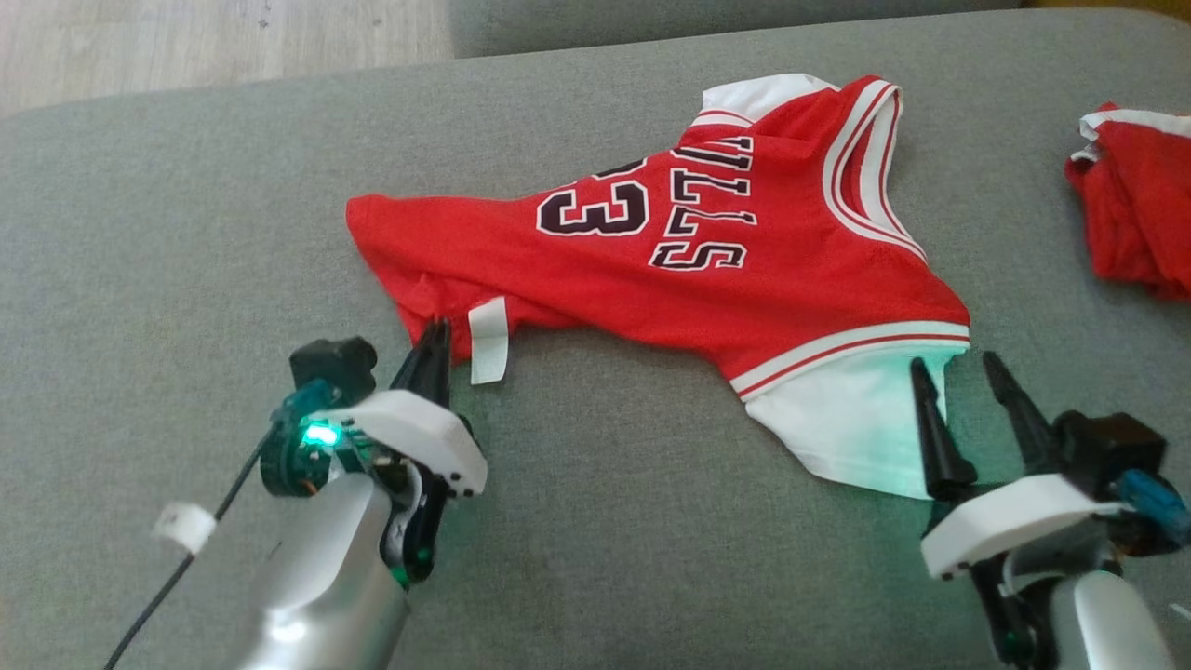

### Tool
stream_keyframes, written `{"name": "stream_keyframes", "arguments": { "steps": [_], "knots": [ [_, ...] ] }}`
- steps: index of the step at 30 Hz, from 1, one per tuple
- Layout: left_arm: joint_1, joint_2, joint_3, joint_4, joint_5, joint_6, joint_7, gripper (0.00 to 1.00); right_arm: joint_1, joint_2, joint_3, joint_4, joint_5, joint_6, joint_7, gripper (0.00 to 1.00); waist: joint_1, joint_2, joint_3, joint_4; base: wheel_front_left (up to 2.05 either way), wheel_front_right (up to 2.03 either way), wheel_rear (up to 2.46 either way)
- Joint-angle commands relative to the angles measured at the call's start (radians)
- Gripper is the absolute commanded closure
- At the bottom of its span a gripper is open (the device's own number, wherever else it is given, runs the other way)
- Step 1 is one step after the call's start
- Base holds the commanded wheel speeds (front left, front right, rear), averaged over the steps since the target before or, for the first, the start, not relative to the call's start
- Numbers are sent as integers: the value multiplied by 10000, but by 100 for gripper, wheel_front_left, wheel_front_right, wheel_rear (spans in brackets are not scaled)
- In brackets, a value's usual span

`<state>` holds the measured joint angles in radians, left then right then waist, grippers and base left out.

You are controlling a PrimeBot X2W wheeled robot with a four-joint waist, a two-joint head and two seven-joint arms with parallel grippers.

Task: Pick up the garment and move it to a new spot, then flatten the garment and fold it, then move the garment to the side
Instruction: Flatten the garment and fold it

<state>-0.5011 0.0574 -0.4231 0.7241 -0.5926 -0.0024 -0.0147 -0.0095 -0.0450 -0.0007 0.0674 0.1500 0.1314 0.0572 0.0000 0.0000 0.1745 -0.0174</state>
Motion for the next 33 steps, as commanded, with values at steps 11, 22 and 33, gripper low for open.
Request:
{"name": "stream_keyframes", "arguments": {
  "steps": [11, 22, 33],
  "knots": [
    [1619, 719, 76, -1963, 151, -44, -906, 100, 268, -53, -290, 572, 169, -7, 371, 0, 0, 0, 384, 74, 0, 0, 0],
    [1755, 876, 27, -2606, 114, 122, -754, 100, 40, -53, 704, 1901, -106, -7, 2222, 100, 0, 0, 606, 254, 0, 0, 0],
    [1969, 974, 573, -4156, -431, -249, -1754, 100, -752, -53, -395, -786, 630, -7, 998, 100, 0, 0, 151, 167, 0, 0, 0]
  ]
}}
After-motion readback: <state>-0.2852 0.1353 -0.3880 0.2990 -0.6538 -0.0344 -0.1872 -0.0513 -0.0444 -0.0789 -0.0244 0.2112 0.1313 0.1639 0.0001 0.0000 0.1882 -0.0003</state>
